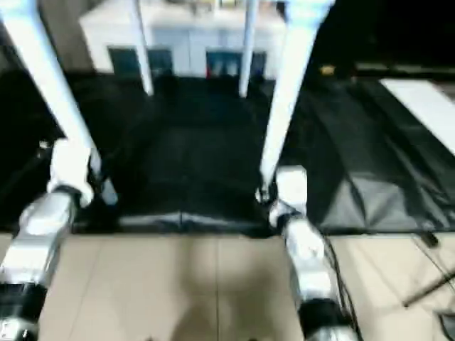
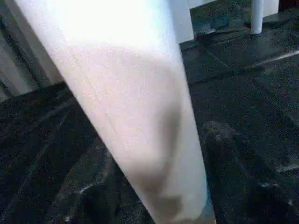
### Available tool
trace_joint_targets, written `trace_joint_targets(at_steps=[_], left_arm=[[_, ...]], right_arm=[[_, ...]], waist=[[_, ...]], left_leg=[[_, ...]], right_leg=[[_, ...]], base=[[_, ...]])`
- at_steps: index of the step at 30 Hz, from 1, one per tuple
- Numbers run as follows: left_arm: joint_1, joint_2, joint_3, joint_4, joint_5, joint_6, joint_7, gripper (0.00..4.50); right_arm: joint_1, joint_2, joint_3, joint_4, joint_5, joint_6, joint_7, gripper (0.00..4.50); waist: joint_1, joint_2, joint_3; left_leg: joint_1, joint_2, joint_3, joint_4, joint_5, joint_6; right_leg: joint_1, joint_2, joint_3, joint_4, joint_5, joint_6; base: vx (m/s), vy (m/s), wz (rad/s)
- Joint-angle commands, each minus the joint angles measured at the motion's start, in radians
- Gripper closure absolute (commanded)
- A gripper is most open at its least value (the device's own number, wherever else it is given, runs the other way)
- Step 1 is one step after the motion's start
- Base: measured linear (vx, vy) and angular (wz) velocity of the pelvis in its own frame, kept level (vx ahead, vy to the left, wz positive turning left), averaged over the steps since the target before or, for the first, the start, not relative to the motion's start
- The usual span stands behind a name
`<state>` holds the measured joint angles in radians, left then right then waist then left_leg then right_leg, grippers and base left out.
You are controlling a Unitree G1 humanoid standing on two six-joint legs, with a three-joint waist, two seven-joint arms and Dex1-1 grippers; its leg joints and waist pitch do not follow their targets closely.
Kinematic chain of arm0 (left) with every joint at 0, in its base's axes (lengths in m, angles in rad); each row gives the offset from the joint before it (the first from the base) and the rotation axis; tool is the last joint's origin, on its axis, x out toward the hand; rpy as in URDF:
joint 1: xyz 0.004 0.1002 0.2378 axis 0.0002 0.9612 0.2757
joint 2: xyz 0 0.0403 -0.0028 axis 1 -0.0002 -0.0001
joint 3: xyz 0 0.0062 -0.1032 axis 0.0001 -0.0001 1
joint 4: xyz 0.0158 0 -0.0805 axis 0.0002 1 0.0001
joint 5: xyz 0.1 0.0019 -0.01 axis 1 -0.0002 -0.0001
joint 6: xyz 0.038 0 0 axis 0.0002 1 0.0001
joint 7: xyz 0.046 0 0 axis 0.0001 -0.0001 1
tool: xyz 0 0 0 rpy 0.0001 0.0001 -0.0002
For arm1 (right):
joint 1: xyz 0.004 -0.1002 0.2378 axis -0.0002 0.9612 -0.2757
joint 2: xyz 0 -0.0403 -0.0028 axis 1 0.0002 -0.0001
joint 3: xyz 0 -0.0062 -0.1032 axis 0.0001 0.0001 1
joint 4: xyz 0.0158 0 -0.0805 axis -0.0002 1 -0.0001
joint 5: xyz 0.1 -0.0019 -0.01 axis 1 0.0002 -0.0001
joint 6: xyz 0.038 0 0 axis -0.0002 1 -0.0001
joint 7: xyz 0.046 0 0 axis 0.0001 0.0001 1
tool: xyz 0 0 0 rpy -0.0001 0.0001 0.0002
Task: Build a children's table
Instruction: Flip table
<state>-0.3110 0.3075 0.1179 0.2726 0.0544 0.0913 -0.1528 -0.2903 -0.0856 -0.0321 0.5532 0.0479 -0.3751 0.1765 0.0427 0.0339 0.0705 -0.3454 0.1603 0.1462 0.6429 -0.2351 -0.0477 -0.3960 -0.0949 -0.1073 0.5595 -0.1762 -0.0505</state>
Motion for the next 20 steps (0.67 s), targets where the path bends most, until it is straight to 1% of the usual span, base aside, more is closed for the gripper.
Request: trace_joint_targets(at_steps=[1, 2, 3, 4, 5, 6, 7, 8, 9, 10, 11, 12, 13, 14, 15, 16, 17, 18, 19, 20], left_arm=[[0.022, -0.008, 0.014, -0.038, -0.001, -0.030, 0.022, 1.33], [0.045, -0.015, 0.024, -0.060, -0.003, -0.050, 0.035, 1.24], [0.076, -0.028, 0.039, -0.089, -0.010, -0.071, 0.054, 1.13], [0.117, -0.048, 0.060, -0.122, -0.021, -0.101, 0.076, 1.05], [0.169, -0.073, 0.084, -0.160, -0.044, -0.142, 0.092, 0.99], [0.193, -0.084, 0.093, -0.176, -0.055, -0.160, 0.094, 0.99], [0.267, -0.116, 0.119, -0.226, -0.100, -0.208, 0.083, 0.99], [0.309, -0.134, 0.127, -0.258, -0.132, -0.227, 0.066, 0.99], [0.309, -0.134, 0.127, -0.258, -0.132, -0.227, 0.066, 0.99], [0.373, -0.161, 0.132, -0.313, -0.183, -0.250, 0.036, 0.99], [0.373, -0.161, 0.132, -0.313, -0.183, -0.250, 0.036, 0.99], [0.413, -0.182, 0.126, -0.361, -0.222, -0.247, 0.021, 0.99], [0.453, -0.203, 0.118, -0.408, -0.250, -0.247, 0.018, 0.99], [0.481, -0.218, 0.108, -0.442, -0.270, -0.224, 0.016, 0.99], [0.508, -0.228, 0.080, -0.484, -0.271, -0.168, 0.021, 0.99], [0.509, -0.228, 0.078, -0.486, -0.268, -0.164, 0.023, 0.99], [0.521, -0.235, 0.054, -0.510, -0.221, -0.122, 0.057, 0.99], [0.526, -0.242, 0.047, -0.518, -0.195, -0.117, 0.077, 0.99], [0.528, -0.245, 0.045, -0.522, -0.182, -0.115, 0.086, 0.99], [0.526, -0.238, 0.038, -0.539, -0.135, -0.080, 0.106, 0.99]], right_arm=[[0.023, -0.002, -0.010, -0.069, 0.023, 0.008, 0.001, 1.55], [0.048, 0.000, -0.008, -0.106, 0.031, 0.011, 0.005, 1.48], [0.079, 0.002, -0.006, -0.152, 0.042, 0.015, 0.010, 1.45], [0.118, 0.002, 0.000, -0.207, 0.051, 0.023, 0.019, 1.36], [0.165, -0.002, 0.011, -0.273, 0.053, 0.025, 0.030, 1.23], [0.185, -0.005, 0.017, -0.301, 0.052, 0.024, 0.035, 1.23], [0.237, -0.014, 0.035, -0.371, 0.049, 0.021, 0.051, 1.23], [0.260, -0.018, 0.044, -0.401, 0.052, 0.020, 0.063, 1.23], [0.260, -0.018, 0.044, -0.401, 0.052, 0.020, 0.063, 1.23], [0.287, -0.025, 0.056, -0.435, 0.051, 0.021, 0.078, 1.23], [0.287, -0.025, 0.056, -0.435, 0.051, 0.021, 0.078, 1.23], [0.300, -0.030, 0.059, -0.454, 0.057, 0.057, 0.086, 1.23], [0.313, -0.036, 0.061, -0.473, 0.069, 0.100, 0.097, 1.23], [0.325, -0.041, 0.062, -0.494, 0.075, 0.130, 0.102, 1.23], [0.336, -0.049, 0.062, -0.519, 0.075, 0.192, 0.100, 1.23], [0.336, -0.049, 0.062, -0.520, 0.076, 0.196, 0.100, 1.23], [0.342, -0.053, 0.061, -0.542, 0.082, 0.256, 0.093, 1.23], [0.344, -0.054, 0.061, -0.551, 0.085, 0.283, 0.090, 1.23], [0.345, -0.055, 0.062, -0.555, 0.087, 0.295, 0.089, 1.23], [0.333, -0.054, 0.065, -0.557, 0.086, 0.315, 0.088, 1.23]], waist=[[-0.014, 0.010, -0.049], [-0.017, 0.016, -0.048], [-0.023, 0.016, -0.043], [-0.024, 0.018, -0.041], [-0.028, 0.023, -0.040], [-0.032, 0.020, -0.038], [-0.037, 0.026, -0.043], [-0.041, 0.025, -0.041], [-0.048, 0.025, -0.033], [-0.053, 0.024, -0.028], [-0.059, 0.024, -0.027], [-0.060, 0.028, -0.020], [-0.047, 0.034, -0.019], [-0.034, 0.035, -0.014], [-0.009, 0.006, -0.013], [-0.022, -0.027, -0.008], [-0.014, -0.050, -0.004], [-0.009, -0.049, -0.026], [0.009, -0.042, -0.032], [0.024, -0.045, -0.047]], left_leg=[[0.037, 0.052, -0.027, -0.129, -0.595, -0.010], [0.035, 0.051, -0.029, -0.128, -0.590, -0.006], [0.029, 0.052, -0.031, -0.130, -0.585, 0.002], [0.031, 0.055, -0.033, -0.131, -0.593, 0.002], [0.036, 0.061, -0.033, -0.133, -0.602, 0.003], [0.031, 0.063, -0.033, -0.136, -0.605, 0.006], [0.025, 0.067, -0.035, -0.143, -0.601, 0.011], [0.020, 0.071, -0.037, -0.146, -0.601, 0.010], [0.011, 0.075, -0.040, -0.152, -0.629, 0.010], [0.015, 0.075, -0.039, -0.154, -0.651, 0.009], [0.017, 0.078, -0.040, -0.154, -0.675, 0.007], [0.010, 0.090, -0.041, -0.171, -0.719, 0.007], [-0.020, 0.123, -0.047, -0.210, -0.794, -0.011], [-0.043, 0.144, -0.047, -0.243, -0.840, -0.022], [-0.001, 0.130, -0.013, -0.233, -0.844, -0.027], [0.039, 0.080, -0.003, -0.172, -0.785, -0.026], [0.118, -0.016, 0.038, 0.015, -0.464, -0.009], [0.053, -0.011, 0.006, 0.004, -0.245, 0.033], [0.028, 0.005, -0.004, -0.032, -0.205, 0.032], [0.012, 0.032, -0.018, -0.096, -0.204, 0.021]], right_leg=[[0.024, -0.055, 0.025, -0.086, -0.467, -0.044], [0.025, -0.058, 0.022, -0.090, -0.507, -0.029], [0.033, -0.058, 0.011, -0.103, -0.569, 0.011], [0.032, -0.059, 0.005, -0.109, -0.587, 0.024], [0.040, -0.060, -0.008, -0.118, -0.575, 0.031], [0.045, -0.059, -0.014, -0.120, -0.570, 0.038], [0.058, -0.060, -0.019, -0.119, -0.537, 0.047], [0.061, -0.063, -0.022, -0.118, -0.527, 0.046], [0.061, -0.060, -0.030, -0.119, -0.554, 0.060], [0.057, -0.053, -0.036, -0.125, -0.580, 0.073], [0.060, -0.051, -0.042, -0.125, -0.594, 0.087], [0.066, -0.040, -0.044, -0.107, -0.581, 0.086], [0.100, -0.038, -0.018, -0.018, -0.471, 0.055], [0.117, -0.036, 0.008, 0.055, -0.374, 0.030], [0.057, -0.029, 0.048, 0.050, -0.316, 0.000], [0.005, -0.029, 0.058, -0.032, -0.528, 0.038], [-0.111, -0.049, 0.037, -0.186, -1.045, 0.162], [-0.024, -0.115, 0.073, -0.157, -1.109, 0.160], [0.010, -0.116, 0.077, -0.140, -1.042, 0.150], [0.021, -0.063, 0.058, -0.094, -0.797, 0.137]], base=[[0.000, 0.000, 0.00], [0.000, 0.000, 0.00], [0.000, 0.000, 0.00], [0.000, 0.000, 0.00], [0.000, 0.000, 0.00], [0.000, 0.000, 0.00], [0.000, 0.000, 0.00], [0.000, 0.000, 0.00], [0.000, 0.000, 0.00], [0.000, 0.000, 0.00], [0.000, 0.000, 0.00], [0.000, 0.000, 0.00], [0.002, -0.051, 0.03], [0.012, -0.081, 0.17], [0.012, -0.081, 0.17], [0.094, -0.126, 0.29], [0.096, -0.114, 0.07], [0.096, -0.114, 0.07], [0.068, -0.048, -0.10], [0.053, -0.012, -0.04]])
